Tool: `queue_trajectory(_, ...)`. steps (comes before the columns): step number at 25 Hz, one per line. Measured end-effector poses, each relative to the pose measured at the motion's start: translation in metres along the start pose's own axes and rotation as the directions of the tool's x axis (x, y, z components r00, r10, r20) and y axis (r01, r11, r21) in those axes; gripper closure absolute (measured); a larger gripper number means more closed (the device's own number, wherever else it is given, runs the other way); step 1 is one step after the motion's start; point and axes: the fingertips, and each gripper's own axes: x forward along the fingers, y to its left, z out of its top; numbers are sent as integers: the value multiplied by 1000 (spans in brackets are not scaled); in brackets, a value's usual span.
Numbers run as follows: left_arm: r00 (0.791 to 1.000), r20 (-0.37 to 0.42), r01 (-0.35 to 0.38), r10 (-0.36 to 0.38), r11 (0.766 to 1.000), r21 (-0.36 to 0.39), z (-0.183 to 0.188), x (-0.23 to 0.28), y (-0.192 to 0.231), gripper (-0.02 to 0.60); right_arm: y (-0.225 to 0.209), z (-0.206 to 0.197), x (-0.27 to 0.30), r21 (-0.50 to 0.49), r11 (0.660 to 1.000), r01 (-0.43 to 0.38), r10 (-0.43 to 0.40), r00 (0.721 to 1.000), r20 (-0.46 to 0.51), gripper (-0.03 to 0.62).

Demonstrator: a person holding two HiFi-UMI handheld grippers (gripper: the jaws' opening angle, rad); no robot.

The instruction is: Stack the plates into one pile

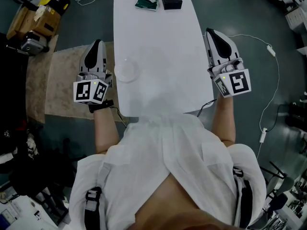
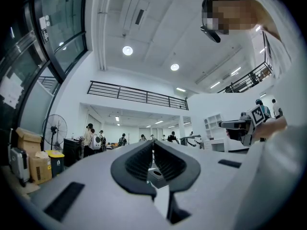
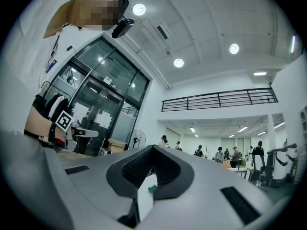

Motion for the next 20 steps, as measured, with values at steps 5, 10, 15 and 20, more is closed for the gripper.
queue_trajectory(5,1000,3,2,-2,1000,3,2,2,-2,561,-2,1,-1,-2,1000,2,-2,1000,0,568)
queue_trajectory(10,1000,2,3,-3,1000,1,-2,2,-4,561,-5,5,-5,46,999,5,-7,998,55,568)
queue_trajectory(15,1000,-1,-2,2,1000,-2,-3,3,-2,561,-6,2,-4,39,999,5,-7,999,38,568)
queue_trajectory(20,1000,4,-2,2,1000,1,0,4,-3,561,-7,-1,-4,43,999,7,-8,1000,30,568)
